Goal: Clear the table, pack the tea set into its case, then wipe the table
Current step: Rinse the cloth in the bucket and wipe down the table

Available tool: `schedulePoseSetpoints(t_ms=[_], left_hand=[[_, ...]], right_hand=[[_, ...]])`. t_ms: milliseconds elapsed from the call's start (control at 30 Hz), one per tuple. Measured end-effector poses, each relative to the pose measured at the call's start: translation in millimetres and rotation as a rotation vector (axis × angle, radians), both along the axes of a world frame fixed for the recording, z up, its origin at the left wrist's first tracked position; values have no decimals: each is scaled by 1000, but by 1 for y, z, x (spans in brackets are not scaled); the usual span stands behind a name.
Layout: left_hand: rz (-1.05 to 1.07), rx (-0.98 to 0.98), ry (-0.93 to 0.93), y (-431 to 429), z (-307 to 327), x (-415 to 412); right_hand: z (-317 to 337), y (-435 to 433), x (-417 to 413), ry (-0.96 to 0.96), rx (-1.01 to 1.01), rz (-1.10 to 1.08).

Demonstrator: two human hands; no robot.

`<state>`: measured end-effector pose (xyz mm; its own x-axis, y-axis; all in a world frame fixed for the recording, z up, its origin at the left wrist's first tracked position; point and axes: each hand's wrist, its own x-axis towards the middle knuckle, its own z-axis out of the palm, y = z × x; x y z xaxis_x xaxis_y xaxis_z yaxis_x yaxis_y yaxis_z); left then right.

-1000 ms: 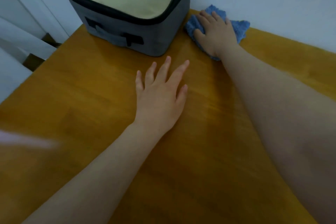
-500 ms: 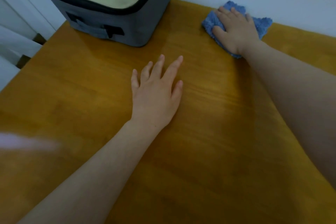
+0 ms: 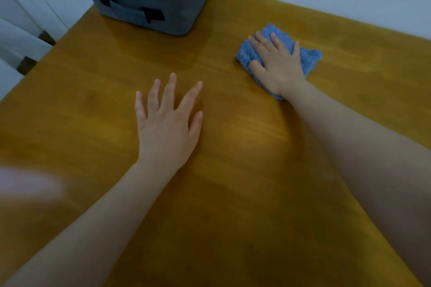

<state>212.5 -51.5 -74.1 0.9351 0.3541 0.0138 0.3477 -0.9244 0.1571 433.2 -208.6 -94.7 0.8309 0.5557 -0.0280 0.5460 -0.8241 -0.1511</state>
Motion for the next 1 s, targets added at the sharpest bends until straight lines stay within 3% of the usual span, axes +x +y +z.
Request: schedulePoseSetpoints(t_ms=[600,1000], left_hand=[[82,-126,-15,-25,15,-204],[141,-173,-14,-58,16,-281]], right_hand=[[-2,-22,-252,31,-22,60],[-1,-46,-422,-3,-18,139]])
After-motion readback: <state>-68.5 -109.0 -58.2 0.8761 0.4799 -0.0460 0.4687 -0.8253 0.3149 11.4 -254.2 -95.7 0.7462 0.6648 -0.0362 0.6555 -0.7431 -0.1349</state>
